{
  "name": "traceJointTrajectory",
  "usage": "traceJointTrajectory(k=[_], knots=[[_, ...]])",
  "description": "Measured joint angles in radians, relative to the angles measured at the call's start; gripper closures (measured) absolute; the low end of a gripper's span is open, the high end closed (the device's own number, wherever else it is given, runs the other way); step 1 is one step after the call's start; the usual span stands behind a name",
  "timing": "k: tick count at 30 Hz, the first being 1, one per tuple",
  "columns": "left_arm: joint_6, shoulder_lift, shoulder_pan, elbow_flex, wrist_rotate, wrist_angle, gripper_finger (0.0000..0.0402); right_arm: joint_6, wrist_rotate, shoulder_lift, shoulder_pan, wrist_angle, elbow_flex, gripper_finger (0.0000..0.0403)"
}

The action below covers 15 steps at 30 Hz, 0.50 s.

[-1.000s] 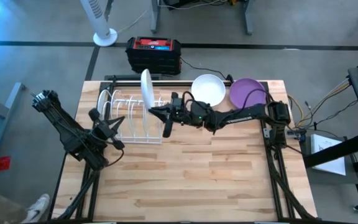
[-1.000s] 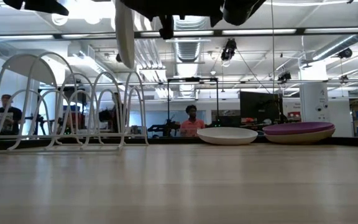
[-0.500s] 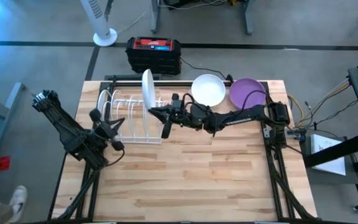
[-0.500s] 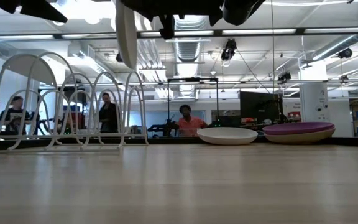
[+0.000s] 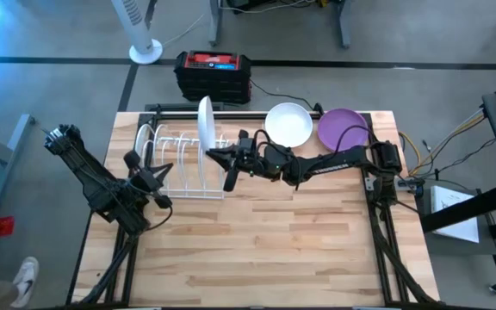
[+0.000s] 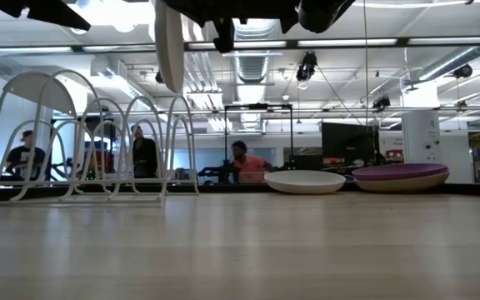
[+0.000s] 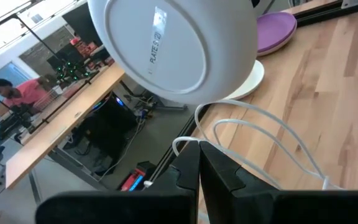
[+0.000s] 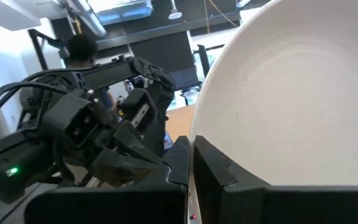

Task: Sort dishes
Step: Put the white plate into the white dish rack

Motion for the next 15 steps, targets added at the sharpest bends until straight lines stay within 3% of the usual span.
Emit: traceJointTrajectory(k=[8,15], knots=[[0.003,0.000,0.000,0.000,-0.014,0.000,0.0401,-0.096,0.008,-0.001,0.000,0.004,0.000,0.0403],[-0.033,0.001,0.000,0.000,-0.128,0.014,0.0401,-0.103,0.043,-0.002,0.000,0.019,-0.008,0.0403]])
